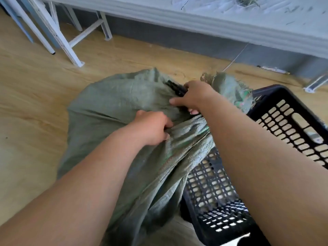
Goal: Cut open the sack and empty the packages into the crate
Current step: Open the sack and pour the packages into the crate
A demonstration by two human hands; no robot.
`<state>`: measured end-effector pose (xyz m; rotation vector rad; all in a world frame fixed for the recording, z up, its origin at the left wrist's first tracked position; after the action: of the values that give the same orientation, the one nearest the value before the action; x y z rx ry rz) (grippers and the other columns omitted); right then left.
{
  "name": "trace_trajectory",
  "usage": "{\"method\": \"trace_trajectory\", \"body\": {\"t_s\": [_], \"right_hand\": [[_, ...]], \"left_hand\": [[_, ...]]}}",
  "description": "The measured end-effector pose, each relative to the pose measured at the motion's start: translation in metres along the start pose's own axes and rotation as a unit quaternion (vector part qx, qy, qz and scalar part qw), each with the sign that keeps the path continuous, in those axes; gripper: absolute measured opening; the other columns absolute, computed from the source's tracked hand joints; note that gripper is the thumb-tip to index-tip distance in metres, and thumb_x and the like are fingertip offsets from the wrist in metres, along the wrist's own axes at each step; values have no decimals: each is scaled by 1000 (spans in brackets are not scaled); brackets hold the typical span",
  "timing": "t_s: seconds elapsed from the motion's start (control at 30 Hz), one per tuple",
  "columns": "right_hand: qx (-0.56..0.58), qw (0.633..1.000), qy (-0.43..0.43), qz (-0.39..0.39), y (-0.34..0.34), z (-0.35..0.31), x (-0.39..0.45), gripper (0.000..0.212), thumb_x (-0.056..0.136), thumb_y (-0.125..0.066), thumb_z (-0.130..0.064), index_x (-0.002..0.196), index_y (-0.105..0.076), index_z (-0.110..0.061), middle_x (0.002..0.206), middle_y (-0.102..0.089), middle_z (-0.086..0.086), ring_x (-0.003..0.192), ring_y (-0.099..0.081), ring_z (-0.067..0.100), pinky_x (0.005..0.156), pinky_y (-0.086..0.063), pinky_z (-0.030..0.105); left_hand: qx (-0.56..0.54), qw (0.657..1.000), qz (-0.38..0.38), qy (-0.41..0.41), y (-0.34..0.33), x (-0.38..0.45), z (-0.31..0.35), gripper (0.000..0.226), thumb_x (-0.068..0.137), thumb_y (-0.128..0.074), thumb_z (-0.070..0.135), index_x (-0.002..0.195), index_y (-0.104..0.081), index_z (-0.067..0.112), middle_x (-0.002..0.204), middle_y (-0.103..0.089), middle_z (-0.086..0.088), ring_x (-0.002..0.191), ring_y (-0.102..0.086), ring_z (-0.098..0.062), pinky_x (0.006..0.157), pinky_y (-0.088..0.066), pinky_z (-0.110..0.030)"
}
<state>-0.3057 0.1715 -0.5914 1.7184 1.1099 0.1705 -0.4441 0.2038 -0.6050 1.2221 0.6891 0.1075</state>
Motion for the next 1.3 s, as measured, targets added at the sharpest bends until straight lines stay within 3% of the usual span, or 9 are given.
{"method": "trace_trajectory", "body": {"t_s": [0.13, 0.2, 0.27, 0.47, 0.67, 0.8, 0.97, 1.1, 1.3], "right_hand": [[-9, 996, -84, -31, -32, 39, -8, 45, 79, -75, -40, 100, -57, -4, 77, -53, 4, 68, -54, 23, 58, -42, 29], [6, 995, -90, -31, -34, 49, -12, 39, 83, -72, -37, 96, -53, -6, 72, -50, 3, 60, -47, 17, 53, -39, 29], [7, 996, -87, -34, -26, 53, -18, 38, 84, -71, -37, 95, -48, -9, 71, -49, 2, 59, -47, 15, 58, -41, 30], [-19, 983, -123, -135, 3, 80, -52, 39, 83, -72, -41, 81, -64, -3, 70, -68, 10, 55, -56, 19, 61, -46, 27], [212, 976, 17, 42, 27, 68, -39, 26, 83, -74, -30, 107, -67, -23, 79, -66, 0, 55, -58, 11, 61, -57, 30], [141, 985, -85, -53, -7, 94, -39, 35, 90, -63, -41, 110, -56, -13, 63, -61, 6, 46, -54, 15, 47, -46, 23], [125, 919, -248, -280, -61, 133, -65, 50, 92, -55, -52, 74, -45, -6, 47, -47, 3, 39, -43, 17, 53, -42, 20], [97, 952, -223, -189, -14, 119, -63, 45, 89, -68, -30, 115, -49, 1, 59, -50, 3, 41, -43, 12, 42, -40, 19], [87, 993, -31, 77, 24, 77, -36, 28, 89, -59, -15, 117, -63, -15, 94, -69, 7, 76, -69, 22, 75, -60, 40]], "left_hand": [[-212, 976, 18, 51, 41, -9, -28, 38, 82, -72, 37, 118, -64, 32, 118, -64, 8, 102, -61, -9, 84, -44, -24], [-113, 980, 117, 117, 61, -2, -47, 55, 83, -72, 33, 133, -50, 35, 143, -47, 3, 129, -47, -19, 100, -40, -36], [13, 989, 76, 123, 61, 6, -46, 72, 85, -69, 33, 145, -31, 40, 156, -30, 3, 143, -27, -26, 114, -24, -45], [-14, 994, 85, 69, 38, 8, -11, 23, 90, -63, 34, 112, -68, 32, 125, -63, -1, 121, -51, -29, 95, -41, -35], [34, 999, 38, 21, 28, 2, 19, 22, 88, -61, 23, 105, -71, 33, 110, -68, -6, 102, -61, -31, 85, -52, -33], [29, 999, 32, 31, 23, 4, 19, 22, 89, -60, 21, 101, -72, 35, 104, -69, 0, 96, -62, -26, 80, -51, -29], [-4, 998, 48, 52, 5, 13, 26, 14, 90, -65, 29, 102, -68, 36, 109, -66, 4, 104, -60, -23, 75, -43, -27], [0, 997, 51, 56, 3, 16, 25, 23, 90, -64, 33, 110, -64, 43, 118, -64, 0, 107, -59, -25, 75, -42, -28], [35, 999, 6, 27, 9, 11, 33, 23, 90, -61, 32, 111, -69, 40, 117, -68, 5, 107, -61, -25, 88, -52, -32]]}}
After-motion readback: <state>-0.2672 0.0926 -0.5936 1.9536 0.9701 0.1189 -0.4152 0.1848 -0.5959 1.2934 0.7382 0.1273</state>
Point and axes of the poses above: each hand's wrist, its own x-axis towards the middle knuckle, its own y-axis out of the back of the hand, z = x × y, the point moved 3 cm from there along x, towards the middle knuckle
